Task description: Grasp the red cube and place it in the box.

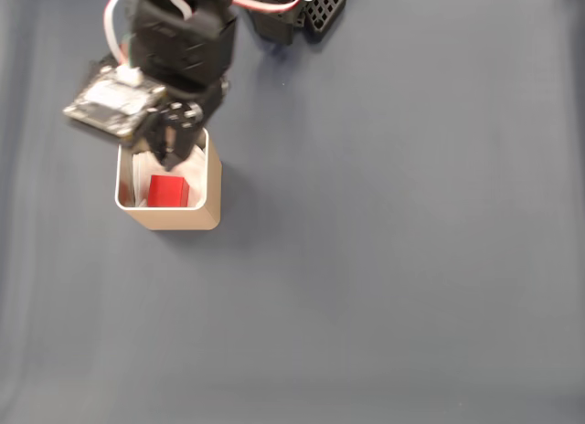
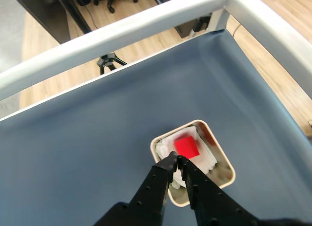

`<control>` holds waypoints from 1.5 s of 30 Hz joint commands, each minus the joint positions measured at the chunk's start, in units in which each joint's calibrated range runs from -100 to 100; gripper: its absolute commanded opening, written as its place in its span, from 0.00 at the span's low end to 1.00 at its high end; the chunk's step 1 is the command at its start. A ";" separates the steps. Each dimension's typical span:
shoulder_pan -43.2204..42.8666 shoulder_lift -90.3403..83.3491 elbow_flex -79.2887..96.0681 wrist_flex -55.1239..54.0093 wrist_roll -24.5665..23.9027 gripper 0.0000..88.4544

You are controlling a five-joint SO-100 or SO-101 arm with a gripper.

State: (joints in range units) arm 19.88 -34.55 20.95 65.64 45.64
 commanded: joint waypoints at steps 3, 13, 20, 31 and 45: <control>-7.92 -5.82 2.75 -2.65 -0.68 0.00; -19.21 -20.62 24.91 -13.24 0.34 0.00; -21.26 -30.05 41.77 -17.92 0.29 0.00; -21.19 -45.98 66.02 -20.05 0.59 0.00; -22.97 -60.26 78.87 -9.63 -1.37 0.00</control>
State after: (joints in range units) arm -2.37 -93.05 98.91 53.29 45.10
